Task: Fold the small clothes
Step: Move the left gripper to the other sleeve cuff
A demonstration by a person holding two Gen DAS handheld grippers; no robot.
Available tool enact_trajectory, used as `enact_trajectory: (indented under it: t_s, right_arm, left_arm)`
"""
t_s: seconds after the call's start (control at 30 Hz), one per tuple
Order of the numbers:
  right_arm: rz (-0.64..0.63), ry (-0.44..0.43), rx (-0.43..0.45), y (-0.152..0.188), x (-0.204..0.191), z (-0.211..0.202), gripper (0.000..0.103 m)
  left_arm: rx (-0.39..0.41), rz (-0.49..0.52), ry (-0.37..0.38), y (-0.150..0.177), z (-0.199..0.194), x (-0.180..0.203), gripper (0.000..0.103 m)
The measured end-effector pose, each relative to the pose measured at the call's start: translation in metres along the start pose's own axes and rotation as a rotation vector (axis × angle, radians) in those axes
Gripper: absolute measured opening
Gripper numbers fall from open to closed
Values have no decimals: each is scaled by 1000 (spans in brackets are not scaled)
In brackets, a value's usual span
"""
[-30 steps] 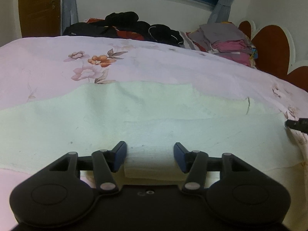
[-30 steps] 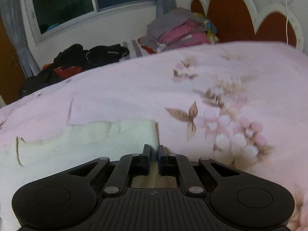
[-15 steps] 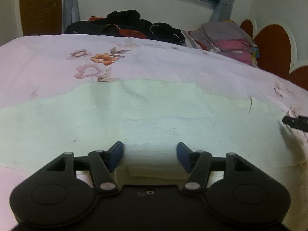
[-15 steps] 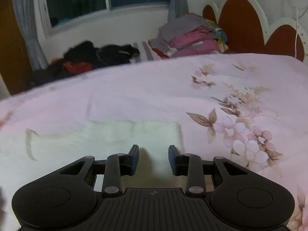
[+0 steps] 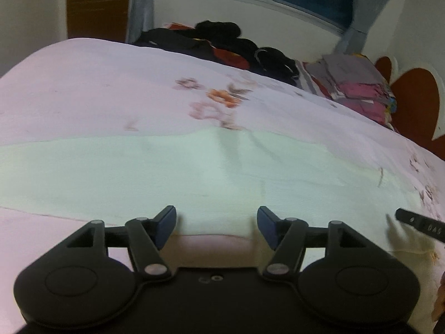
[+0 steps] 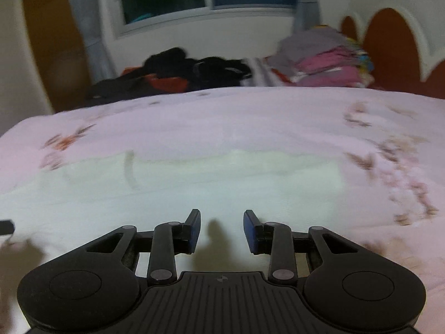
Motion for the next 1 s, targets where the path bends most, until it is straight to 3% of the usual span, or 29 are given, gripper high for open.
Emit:
enact_trajectory:
  t_s: [0.27,0.63,0.93,1.0]
  right_arm:
    - [-60,-98,-60,13,-74,35,34]
    - [-100,-155,-50,12,-141,50,34]
    - [-94,-114,-82,18,-154,67,34]
    - [-90,-105,-88,20,-153,69,34]
  left_arm:
    - [-7,-106,-94,3,-12,-84,65]
    - [-50,-341,-185,13,-5,-202,65]
    - [-36,-499,-99,8,18,-240,62]
    - [-16,-531,-93,6,23,-244,52]
Point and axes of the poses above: each gripper's, at about its wrist camera, not at the fingertips, and z roughly the way its jaws point, x to its right, y to its underside, the point moved 5 cm from there along z, roughly the way its jaws point, and after that the axes turned 11 degrees about -y, right-handed, at the moved point
